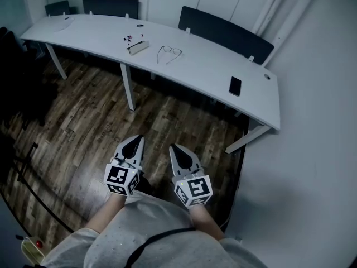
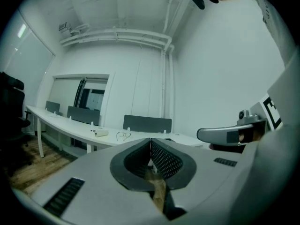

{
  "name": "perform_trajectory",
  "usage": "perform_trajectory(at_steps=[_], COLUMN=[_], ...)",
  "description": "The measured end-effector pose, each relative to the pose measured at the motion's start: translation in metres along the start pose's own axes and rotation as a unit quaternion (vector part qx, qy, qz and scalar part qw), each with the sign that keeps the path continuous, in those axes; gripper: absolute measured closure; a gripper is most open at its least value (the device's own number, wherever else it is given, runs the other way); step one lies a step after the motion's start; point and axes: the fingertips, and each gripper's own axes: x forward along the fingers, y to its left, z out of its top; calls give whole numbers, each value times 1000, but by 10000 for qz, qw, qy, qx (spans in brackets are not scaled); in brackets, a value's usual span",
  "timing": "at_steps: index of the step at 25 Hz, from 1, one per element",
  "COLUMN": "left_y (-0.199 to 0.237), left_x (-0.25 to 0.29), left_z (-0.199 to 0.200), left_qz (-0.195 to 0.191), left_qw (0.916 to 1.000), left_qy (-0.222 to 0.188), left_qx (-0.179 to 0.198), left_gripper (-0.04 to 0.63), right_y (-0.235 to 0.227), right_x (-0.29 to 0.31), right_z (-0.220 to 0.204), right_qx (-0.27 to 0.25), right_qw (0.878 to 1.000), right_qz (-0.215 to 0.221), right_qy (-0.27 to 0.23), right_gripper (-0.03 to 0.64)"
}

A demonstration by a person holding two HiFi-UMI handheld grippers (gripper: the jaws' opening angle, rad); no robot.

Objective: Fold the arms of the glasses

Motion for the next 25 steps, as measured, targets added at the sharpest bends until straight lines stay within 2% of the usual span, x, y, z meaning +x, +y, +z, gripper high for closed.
perform_trajectory(at_steps=[5,10,25], left_y=[6,27,152], left_x=[30,79,260], left_z=[-3,-9,10], left_qz=[-47,-204,-584], left_qw=[9999,9996,9978], left_qy=[29,110,285], left_qx=[163,148,123], left_gripper=[580,580,580], right_y=[-22,-58,-156], right_x=[19,57,247], right_z=[-6,-15,-7], right_qx=[70,143,341], right_qw=[10000,9995,9970], right_qz=[-33,-207,-565], right_qy=[50,192,413], right_gripper=[597,597,597])
